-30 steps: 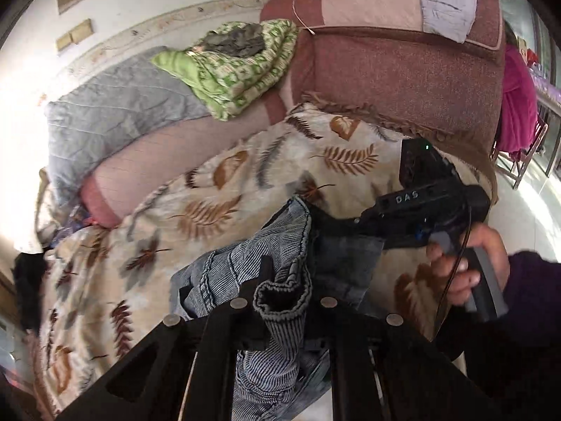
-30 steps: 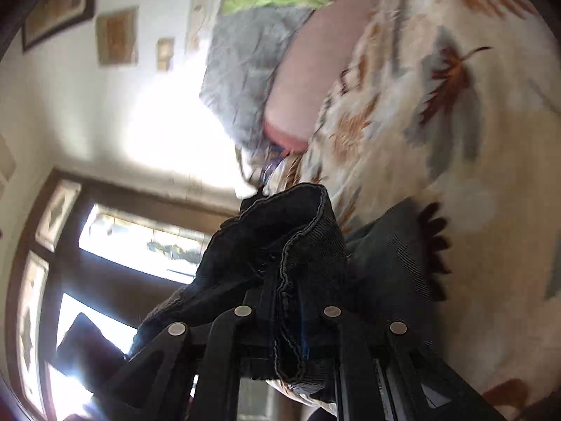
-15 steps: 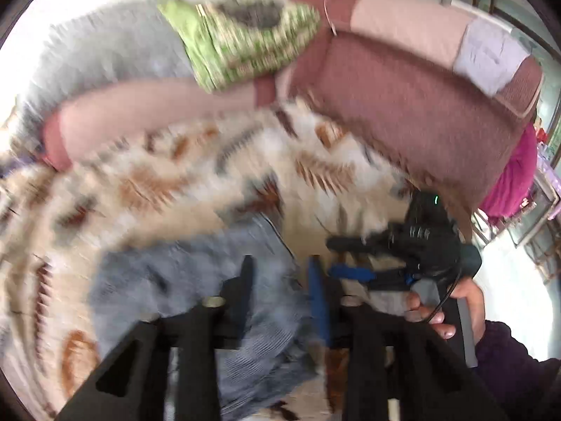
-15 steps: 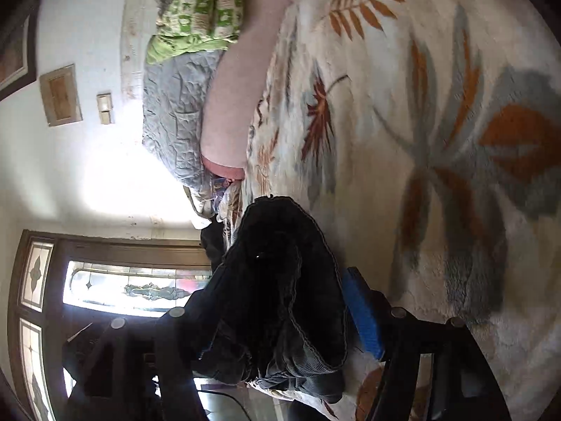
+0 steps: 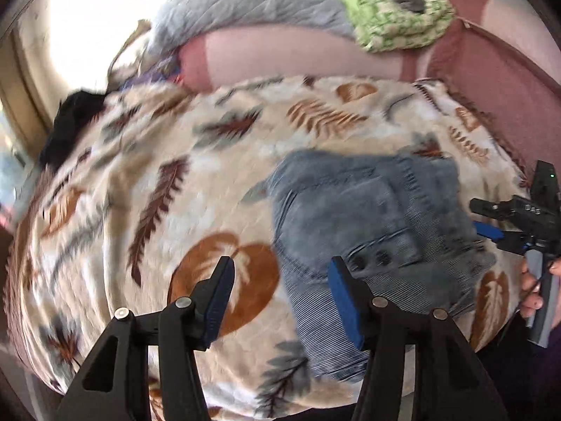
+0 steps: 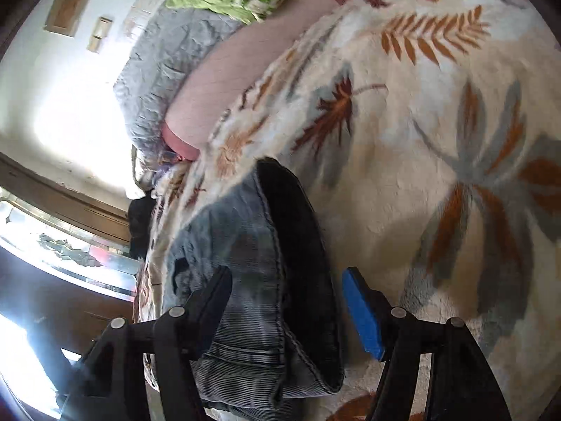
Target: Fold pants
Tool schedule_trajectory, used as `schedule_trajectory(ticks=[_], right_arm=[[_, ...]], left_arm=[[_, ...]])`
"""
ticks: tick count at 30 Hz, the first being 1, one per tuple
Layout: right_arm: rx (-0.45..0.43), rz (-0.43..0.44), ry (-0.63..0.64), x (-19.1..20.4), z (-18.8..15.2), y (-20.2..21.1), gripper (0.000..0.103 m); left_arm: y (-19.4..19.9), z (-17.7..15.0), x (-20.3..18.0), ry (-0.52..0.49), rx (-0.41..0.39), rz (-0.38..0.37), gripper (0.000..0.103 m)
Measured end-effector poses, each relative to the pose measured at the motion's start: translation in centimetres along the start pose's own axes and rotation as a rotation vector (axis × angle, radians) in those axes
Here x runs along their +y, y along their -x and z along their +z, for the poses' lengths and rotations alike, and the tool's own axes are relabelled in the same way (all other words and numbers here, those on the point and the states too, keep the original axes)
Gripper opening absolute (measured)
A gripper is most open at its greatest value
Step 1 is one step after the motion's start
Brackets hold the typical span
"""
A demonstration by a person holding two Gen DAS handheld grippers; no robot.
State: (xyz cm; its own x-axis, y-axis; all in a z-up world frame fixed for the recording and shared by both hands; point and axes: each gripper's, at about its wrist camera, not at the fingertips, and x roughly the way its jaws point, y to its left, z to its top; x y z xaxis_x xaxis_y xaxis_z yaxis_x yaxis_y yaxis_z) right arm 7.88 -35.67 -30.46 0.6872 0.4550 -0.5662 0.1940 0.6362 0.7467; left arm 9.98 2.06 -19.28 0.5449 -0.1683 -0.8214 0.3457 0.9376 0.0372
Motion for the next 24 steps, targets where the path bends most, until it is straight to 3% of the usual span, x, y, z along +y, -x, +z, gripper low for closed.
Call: schedule_trajectory(ticks=[4,8,10,11,14,15,20,22,24], right_arm=[[0.071,0.045,-0.031,-0.9,-0.9,-1.0,0.069],[0.109,0.008,0.051,0.6,-2.5,-1.4,0.069],[0.117,0.005,0.075,1.1,-3.2,-1.5,0.052],[0.122,-0.005,0.097,1.3,-3.7,-1.3,0.035],[0.119,-0.041,0.13,1.9,-4.6,-0.5,0.028],[0.122,-0.057,0.148,2.2,-5.0,-0.2,0.028],[0.164,-0.142,0.205,3.1,-6.5,-0.4,0.032],[0.165,-0.164,0.218,3.4,-6.5,-0.3,0.041],[0.171,-0.184,0.192,3.5,-6.2,0.6,0.061]], left_arm=[[0.0,-0.8,-0.5,0.004,-0.018,-0.055,0.056],[0.0,-0.7,-2.6,-0.038,-0.04,-0.085,0.056],[-0.6,-0.8,-3.8,-0.085,-0.046,-0.073,0.056],[-1.0,-1.0,-4.4,-0.11,-0.034,-0.073,0.056],[-2.9,-2.7,-5.3,-0.175,0.073,-0.057,0.056],[-3.7,-3.6,-5.3,-0.181,0.101,-0.045,0.056],[-3.5,-5.3,-4.4,-0.164,0.085,-0.05,0.057],[-3.1,-5.4,-4.6,-0.186,0.082,-0.035,0.057],[-2.6,-4.9,-3.9,-0.165,0.09,-0.065,0.056]])
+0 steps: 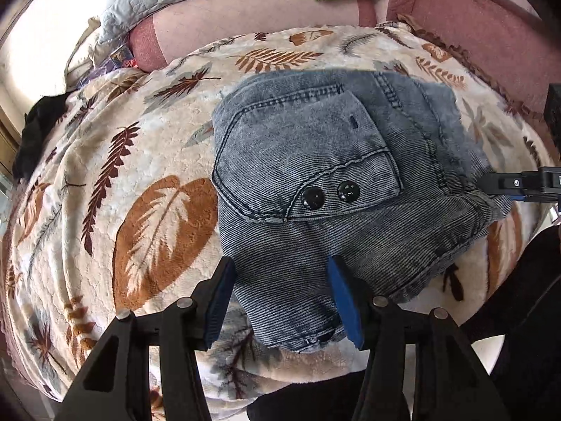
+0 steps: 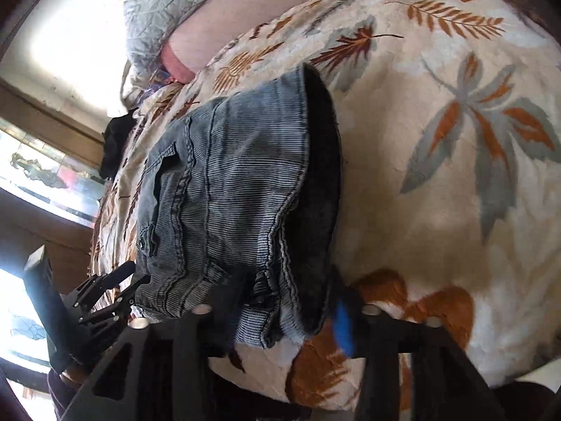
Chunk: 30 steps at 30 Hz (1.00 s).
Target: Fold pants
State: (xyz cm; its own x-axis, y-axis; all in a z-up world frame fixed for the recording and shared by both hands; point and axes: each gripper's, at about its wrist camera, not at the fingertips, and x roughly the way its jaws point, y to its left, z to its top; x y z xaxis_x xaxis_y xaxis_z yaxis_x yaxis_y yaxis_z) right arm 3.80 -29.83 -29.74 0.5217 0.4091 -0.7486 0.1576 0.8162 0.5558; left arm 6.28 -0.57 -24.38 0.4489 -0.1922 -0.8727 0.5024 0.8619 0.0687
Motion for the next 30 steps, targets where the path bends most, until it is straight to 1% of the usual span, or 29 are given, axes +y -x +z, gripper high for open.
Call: schedule_trajectory(ticks=[2,5,6,8,10,11,12,14,16,18,21,22,23,24,25,26,28,29,30], right_arm=[[-0.032,-0.004,0.008,0.1,0.2,1.5,0.062],[-0.135,-0.001,0.049,0.8,0.9,4.0,0.062],[-0.165,0.009,0.068,1.3,1.3,4.6,0.062],[-0.203,0.025,0.125,2.6,2.0,5.1,0.062],[-0.221,0.03,0.191,4.5,2.5,4.9,0.05],[-0.226,0.024,0.227,5.7,2.8,4.4,0.04],[-0.225,0.009,0.257,6.7,3.2,3.7,0.035],[-0.215,-0.02,0.28,8.1,4.3,2.0,0.029],[-0.207,-0.016,0.274,8.4,5.3,0.8,0.028],[-0.209,-0.04,0.274,8.4,6.2,-0.4,0.029],[-0.189,-0.061,0.264,8.2,7.8,-2.9,0.029],[-0.17,-0.081,0.256,7.8,8.2,-4.0,0.027],[-0.138,-0.106,0.248,7.2,8.6,-5.4,0.025],[-0.117,-0.103,0.236,6.5,8.7,-6.1,0.021],[-0.1,-0.077,0.222,6.0,8.8,-6.7,0.021],[-0.103,-0.07,0.229,6.0,8.7,-6.7,0.02],[-0.098,-0.094,0.26,6.6,8.3,-6.4,0.02],[-0.096,-0.097,0.262,6.8,7.9,-5.7,0.023],[-0.109,-0.075,0.255,6.8,7.5,-4.9,0.024]], left_arm=[[1.4,0.8,1.1,0.036,-0.024,-0.037,0.056],[3.6,2.6,2.5,0.059,-0.104,-0.054,0.056],[4.2,3.7,3.1,0.077,-0.129,-0.06,0.056],[4.2,5.8,4.0,0.108,-0.141,-0.043,0.056],[3.1,8.0,4.5,0.12,-0.124,-0.016,0.057],[2.1,8.9,4.8,0.126,-0.105,-0.002,0.057],[0.7,10.0,5.1,0.138,-0.076,0.015,0.057],[-1.3,11.3,5.3,0.149,-0.04,0.034,0.057],[-2.9,12.2,5.3,0.159,-0.019,0.058,0.057],[-4.2,13.1,5.2,0.165,-0.005,0.061,0.057],[-6.5,13.6,5.2,0.172,0.03,0.098,0.057],[-7.8,13.5,5.1,0.162,0.06,0.132,0.059],[-9.2,13.3,5.1,0.154,0.103,0.15,0.06],[-10.8,12.8,5.2,0.164,0.155,0.137,0.06],[-11.2,12.6,5.5,0.179,0.151,0.132,0.063],[-11.0,12.5,5.7,0.187,0.135,0.143,0.067],[-9.5,12.4,5.7,0.177,0.117,0.154,0.067],[-8.5,12.1,5.8,0.177,0.099,0.15,0.067],[-7.5,11.8,6.0,0.183,0.08,0.149,0.067]])
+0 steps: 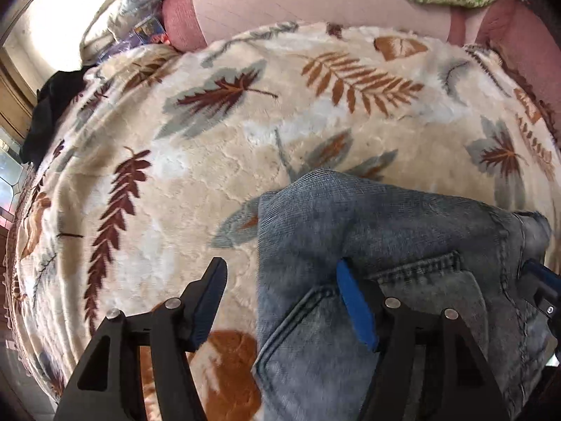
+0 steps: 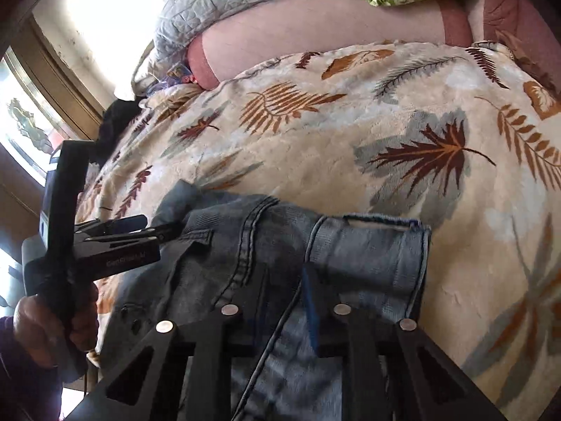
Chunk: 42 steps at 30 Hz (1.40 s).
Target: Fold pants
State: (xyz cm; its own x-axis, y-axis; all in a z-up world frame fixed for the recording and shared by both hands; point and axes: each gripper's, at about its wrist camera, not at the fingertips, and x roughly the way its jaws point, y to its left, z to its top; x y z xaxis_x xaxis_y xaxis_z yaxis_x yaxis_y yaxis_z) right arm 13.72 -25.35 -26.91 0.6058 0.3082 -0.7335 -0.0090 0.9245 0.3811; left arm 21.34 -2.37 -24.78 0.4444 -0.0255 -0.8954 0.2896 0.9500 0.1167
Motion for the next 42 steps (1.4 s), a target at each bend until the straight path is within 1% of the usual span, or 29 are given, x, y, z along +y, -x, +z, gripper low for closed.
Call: schedule_trajectory(ticks=[2,3,4,7,9,10,11,12,13,14,15,17,18,19,20,21,24,26,27,29,31,32,33,34,35,37,38,40,42], right_arm=[[-0.032,0.067,-0.002,0.3,-0.8,2.2,0.024],[-0.036,0.089,0.013,0.8,-1.4,3.2,0.024],[-0.035,0.1,0.025,1.3,-2.0,3.8,0.024],[-0.017,0.144,0.081,3.2,-4.3,5.1,0.024],[0.004,0.142,0.104,4.1,-6.0,5.0,0.024],[0.023,0.145,0.111,4.4,-6.6,4.7,0.024],[0.054,0.14,0.114,4.6,-7.7,4.1,0.024],[0.083,0.115,0.118,4.7,-9.0,3.3,0.025],[0.088,0.104,0.125,4.6,-9.9,2.8,0.025],[0.065,0.109,0.135,4.5,-10.6,2.6,0.025],[0.042,0.11,0.14,4.5,-10.9,2.8,0.025],[0.06,0.11,0.117,4.5,-10.4,3.4,0.025],[0.064,0.123,0.095,4.3,-10.1,4.1,0.024],[0.053,0.141,0.081,3.9,-10.0,4.8,0.025],[0.021,0.16,0.072,3.5,-9.8,6.0,0.025],[-0.012,0.169,0.067,3.1,-9.8,7.1,0.028],[-0.106,0.172,0.041,1.6,-9.9,10.4,0.04],[-0.161,0.161,0.021,0.8,-10.0,12.4,0.04],[-0.188,0.147,0.018,0.6,-10.2,13.5,0.04],[-0.258,0.118,0.019,0.4,-10.4,15.7,0.04],[-0.329,0.114,0.023,0.5,-10.7,17.7,0.041],[-0.354,0.115,0.021,0.7,-10.6,18.5,0.048],[-0.378,0.114,0.022,0.8,-10.6,19.3,0.058],[-0.406,0.109,0.026,0.9,-10.7,20.1,0.06],[-0.436,0.104,0.038,1.3,-10.8,20.7,0.061],[-0.469,0.085,0.076,2.2,-11.1,21.9,0.061],[-0.489,0.056,0.1,3.0,-11.2,22.2,0.061],[-0.528,-0.002,0.146,4.4,-11.5,22.8,0.062],[-0.546,-0.035,0.176,5.4,-11.7,23.0,0.065]], left_arm=[[1.9,-1.0,0.6,0.011,-0.032,-0.008,0.067],[3.2,-2.0,0.8,0.003,-0.053,-0.036,0.067],[4.1,-2.9,0.8,-0.009,-0.066,-0.052,0.067],[6.7,-6.2,0.0,-0.055,-0.095,-0.063,0.067],[7.5,-8.5,-0.8,-0.08,-0.095,-0.079,0.067],[7.3,-10.0,-1.6,-0.108,-0.079,-0.074,0.067],[6.8,-11.3,-2.4,-0.143,-0.059,-0.047,0.067],[5.9,-12.6,-3.1,-0.181,-0.047,-0.004,0.068],[5.4,-13.5,-3.4,-0.184,-0.076,0.018,0.069],[5.5,-13.8,-3.2,-0.164,-0.1,0.025,0.071],[5.7,-13.5,-2.9,-0.141,-0.079,0.013,0.071],[6.5,-12.6,-2.2,-0.109,-0.049,-0.025,0.07],[7.1,-12.5,-1.7,-0.091,-0.056,-0.034,0.07],[7.7,-12.5,-1.4,-0.082,-0.07,-0.026,0.07],[8.6,-12.7,-1.2,-0.077,-0.097,-0.01,0.07],[9.4,-12.9,-1.2,-0.075,-0.114,0.0,0.07],[12.2,-13.7,-1.0,-0.05,-0.183,0.007,0.071],[14.1,-14.2,-1.2,-0.037,-0.234,0.01,0.078],[15.3,-14.6,-1.3,-0.018,-0.268,0.026,0.084],[17.4,-15.3,-1.6,0.017,-0.343,0.035,0.086],[18.9,-15.6,-1.8,0.033,-0.396,0.035,0.086],[19.9,-15.9,-2.2,0.04,-0.424,0.036,0.086],[20.6,-16.1,-2.5,0.038,-0.442,0.037,0.086],[21.3,-16.2,-2.9,0.033,-0.461,0.042,0.086],[21.8,-16.4,-3.2,0.03,-0.481,0.057,0.086],[23.0,-16.5,-3.8,0.036,-0.521,0.132,0.086],[23.5,-16.5,-3.8,0.043,-0.531,0.152,0.086],[24.4,-16.3,-3.6,0.064,-0.544,0.168,0.087],[24.9,-16.2,-3.2,0.089,-0.541,0.197,0.087]])
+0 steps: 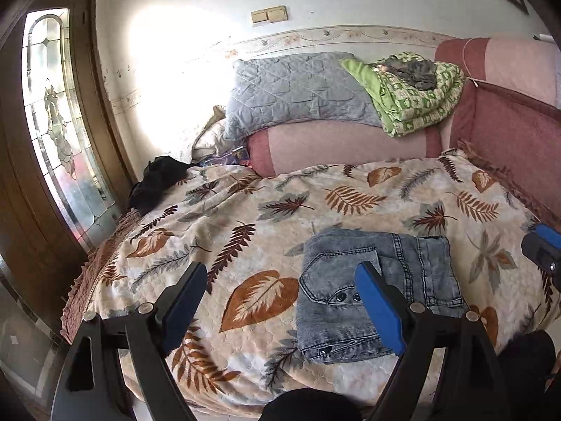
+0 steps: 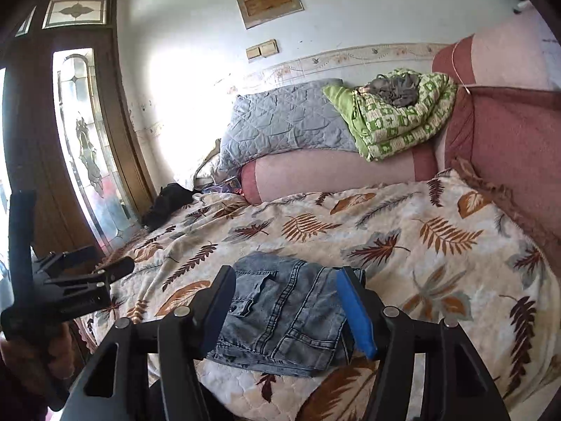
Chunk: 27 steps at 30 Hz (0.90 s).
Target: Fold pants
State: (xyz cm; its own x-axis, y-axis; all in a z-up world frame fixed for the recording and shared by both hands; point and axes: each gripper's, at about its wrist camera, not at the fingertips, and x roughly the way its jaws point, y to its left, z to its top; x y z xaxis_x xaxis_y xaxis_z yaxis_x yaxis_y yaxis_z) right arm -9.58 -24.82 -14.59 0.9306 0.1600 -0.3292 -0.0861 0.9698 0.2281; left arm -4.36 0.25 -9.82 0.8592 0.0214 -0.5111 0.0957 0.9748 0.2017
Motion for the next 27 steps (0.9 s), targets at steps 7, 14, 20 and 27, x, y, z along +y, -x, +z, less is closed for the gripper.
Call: schedule_trajectory(ticks=[7,14,20,27], right_arm=[[0.001,-0.044,0.077,1.9,-0.6,-0.2,0.069],[0.0,-0.049,0.099,2.6,-1.0,-0.4,0.069],[0.014,-0.05,0.099,2.6,-1.3,-0.7,0.07],[0.031,-0.055,0.09,2.4,-1.3,-1.1,0.07]], left_arm=[[0.1,0.3,1.2,0.037,0.019,0.028,0.087],[-0.2,0.1,1.3,0.043,0.033,0.011,0.087],[-0.6,-0.1,1.2,0.039,0.045,0.009,0.087],[-1.1,-0.3,1.3,0.044,0.062,0.008,0.087]])
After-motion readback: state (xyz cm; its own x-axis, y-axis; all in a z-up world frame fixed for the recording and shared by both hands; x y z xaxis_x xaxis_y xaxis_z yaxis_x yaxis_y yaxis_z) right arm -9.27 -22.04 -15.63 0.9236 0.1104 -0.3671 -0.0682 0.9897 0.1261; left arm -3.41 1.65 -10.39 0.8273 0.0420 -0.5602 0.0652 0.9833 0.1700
